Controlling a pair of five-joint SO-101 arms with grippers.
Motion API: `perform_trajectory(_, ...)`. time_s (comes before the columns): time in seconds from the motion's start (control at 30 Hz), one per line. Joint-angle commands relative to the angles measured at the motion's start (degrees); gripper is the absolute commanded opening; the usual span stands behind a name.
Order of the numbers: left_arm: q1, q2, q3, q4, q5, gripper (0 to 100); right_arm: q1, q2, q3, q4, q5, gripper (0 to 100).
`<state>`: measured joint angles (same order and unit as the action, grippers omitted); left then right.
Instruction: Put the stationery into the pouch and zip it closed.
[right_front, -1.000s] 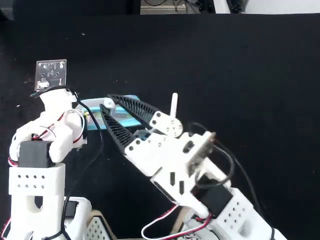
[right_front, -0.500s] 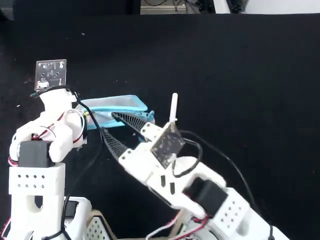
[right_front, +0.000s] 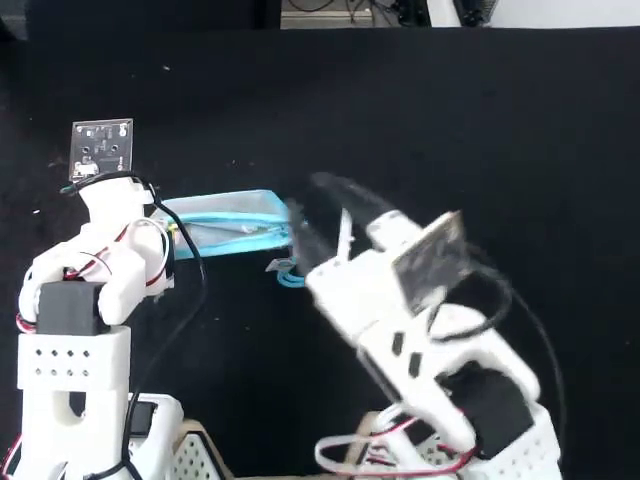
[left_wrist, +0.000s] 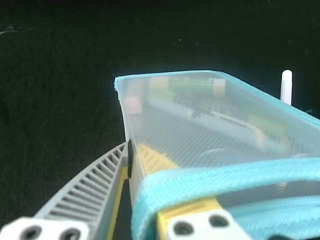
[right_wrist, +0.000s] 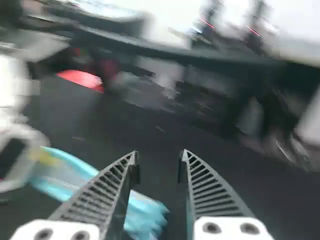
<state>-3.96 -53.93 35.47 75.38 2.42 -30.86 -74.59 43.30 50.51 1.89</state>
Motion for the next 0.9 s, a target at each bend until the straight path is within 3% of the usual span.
perform_trajectory(0.0, -0.57, 0.18, 0.66, 0.18, -0.35, 3, 14.86, 5.58, -2.77, 7.56, -6.42, 13.0)
perform_trajectory(0.23, -0.57, 0.18, 0.66, 0.18, -0.35, 3, 19.87, 25.71, -3.12, 8.62, -13.27, 13.3)
perform_trajectory(0.43, -0.57, 0.18, 0.66, 0.18, -0.35, 3, 19.78, 47.52, -3.91, -3.60, -24.44, 13.5)
perform_trajectory(0.87, -0.57, 0.18, 0.66, 0.18, -0.35, 3, 20.31, 83.21, -27.91, -1.85, -24.79, 13.5)
